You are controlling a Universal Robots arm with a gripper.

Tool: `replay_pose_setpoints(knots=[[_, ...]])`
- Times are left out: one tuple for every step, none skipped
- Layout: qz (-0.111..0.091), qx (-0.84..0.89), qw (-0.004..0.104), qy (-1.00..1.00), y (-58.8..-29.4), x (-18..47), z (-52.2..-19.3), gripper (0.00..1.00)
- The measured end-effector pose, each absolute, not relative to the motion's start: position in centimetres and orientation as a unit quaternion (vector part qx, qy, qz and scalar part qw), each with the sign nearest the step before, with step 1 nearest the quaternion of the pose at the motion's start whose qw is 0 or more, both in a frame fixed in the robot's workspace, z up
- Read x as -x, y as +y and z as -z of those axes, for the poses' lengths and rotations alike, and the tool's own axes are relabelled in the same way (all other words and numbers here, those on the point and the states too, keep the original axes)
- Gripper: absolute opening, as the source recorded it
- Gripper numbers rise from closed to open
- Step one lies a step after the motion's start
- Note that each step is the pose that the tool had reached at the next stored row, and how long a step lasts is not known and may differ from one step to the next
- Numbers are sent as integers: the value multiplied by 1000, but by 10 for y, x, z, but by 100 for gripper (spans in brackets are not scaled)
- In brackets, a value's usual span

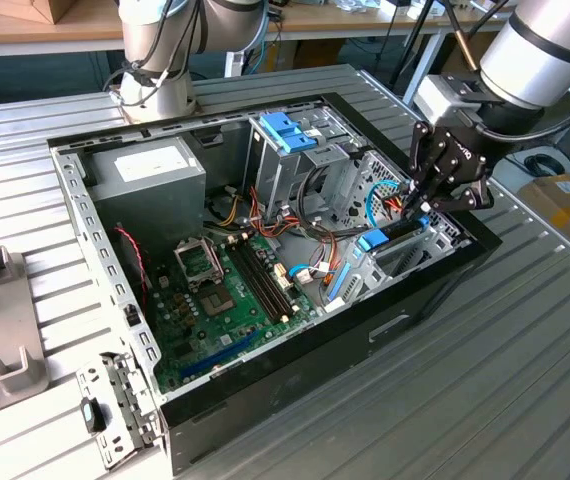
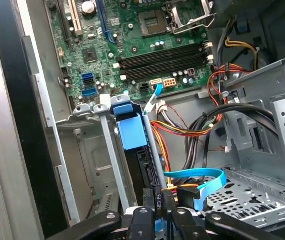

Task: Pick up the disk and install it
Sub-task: 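Insert the first disk wire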

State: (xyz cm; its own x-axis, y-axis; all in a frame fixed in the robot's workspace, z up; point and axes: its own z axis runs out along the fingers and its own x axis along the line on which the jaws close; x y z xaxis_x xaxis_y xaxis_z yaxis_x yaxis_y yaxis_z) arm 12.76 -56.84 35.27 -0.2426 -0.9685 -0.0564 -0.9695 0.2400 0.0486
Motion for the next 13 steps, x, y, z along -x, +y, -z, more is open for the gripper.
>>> replay_pose_setpoints(knots=[[-36,611,7,791,-568,-128,-353,19],[-36,604,8,796,-568,-128,-353,19],[-36,601,8,798,-568,-128,-352,19],[-36,601,8,798,-568,-128,-352,19],[-36,601,8,798,-568,-128,-352,19],[-36,601,8,798,-568,-128,-352,19],[-36,601,8,798,-568,-128,-352,19],[-36,603,8,797,-568,-128,-352,19],[-36,609,7,793,-568,-128,-352,19],[-37,616,7,787,-568,-128,-352,19],[-37,624,7,781,-568,-128,-352,19],[-37,630,7,775,-568,-128,-352,19],[-37,641,6,767,-568,-128,-352,19]])
